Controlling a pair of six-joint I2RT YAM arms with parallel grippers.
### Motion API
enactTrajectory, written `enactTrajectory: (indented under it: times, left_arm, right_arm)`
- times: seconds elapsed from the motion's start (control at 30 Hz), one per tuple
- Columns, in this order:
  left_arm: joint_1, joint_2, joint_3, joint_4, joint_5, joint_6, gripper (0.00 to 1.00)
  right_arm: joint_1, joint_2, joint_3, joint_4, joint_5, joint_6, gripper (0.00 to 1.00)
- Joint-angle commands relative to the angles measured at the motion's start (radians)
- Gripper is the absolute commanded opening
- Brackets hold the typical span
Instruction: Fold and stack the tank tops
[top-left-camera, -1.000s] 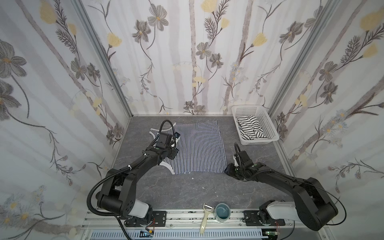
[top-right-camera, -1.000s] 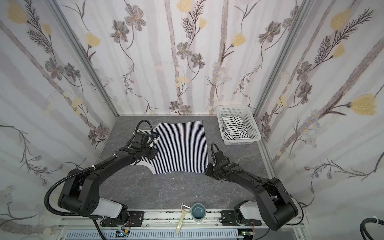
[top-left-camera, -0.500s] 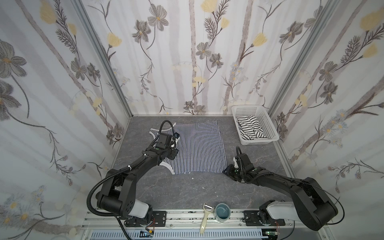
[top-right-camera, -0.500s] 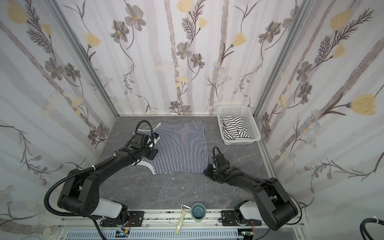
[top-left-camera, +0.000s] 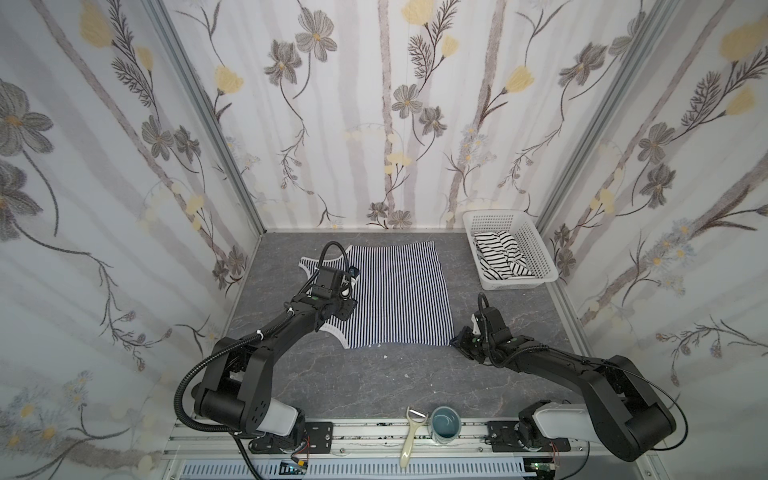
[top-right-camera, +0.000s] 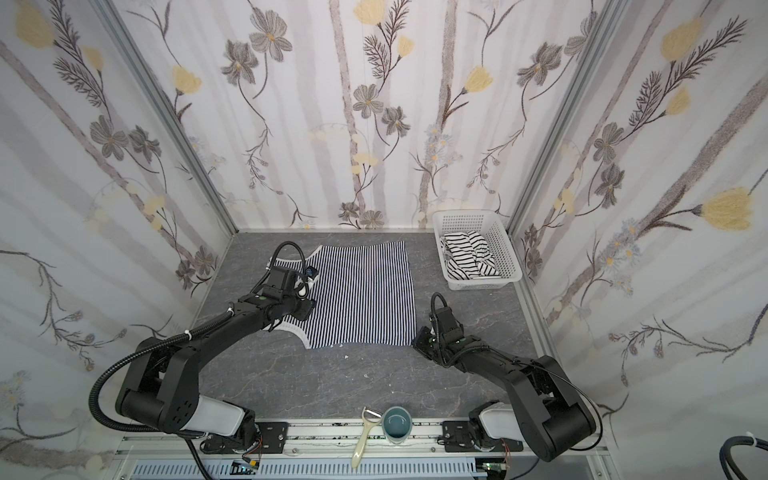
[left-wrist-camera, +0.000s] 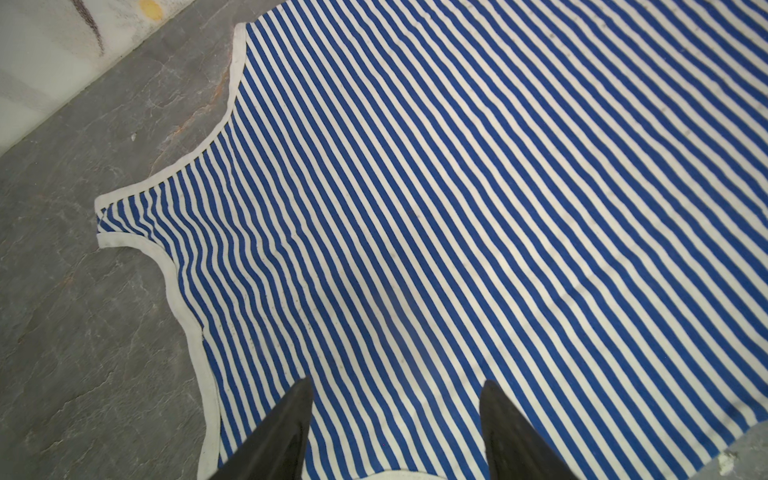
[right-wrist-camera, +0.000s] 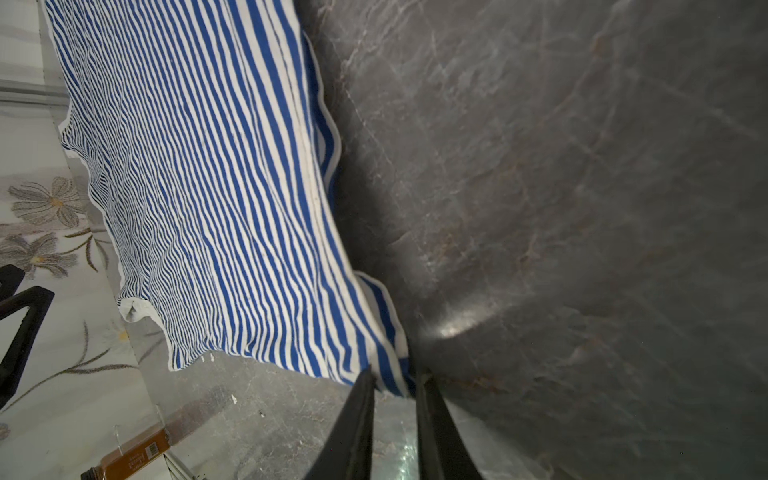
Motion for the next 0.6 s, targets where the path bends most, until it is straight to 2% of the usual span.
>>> enactTrajectory:
  times: [0.0,0.17,0.3,0.4,0.57]
  left_arm:
    - [0.000,0.001,-0.003,0.004,0.004,-0.003,0.65]
    - [-0.001,-0.001,-0.008,0.004,0.001,-0.001,0.66]
    - [-0.001,0.002,-0.006,0.004,0.007,-0.007,0.66]
    - [0.000,0.003,-0.005,0.004,0.010,-0.008,0.66]
    - [-0.003,-0.003,-0.016,0.001,0.017,0.011,0.66]
  right_arm:
    - [0.000,0.007,0.008,0.050,-0.022,0.012,0.21]
    - [0.001,-0.004,0.007,0.039,-0.025,0.005,0.27]
    - [0.001,-0.010,0.005,0.043,-0.030,0.006,0.27]
    - [0.001,-0.015,0.009,0.046,-0.033,0.006,0.23]
    - [0.000,-0.023,0.038,0.018,-0.025,-0.013,0.07]
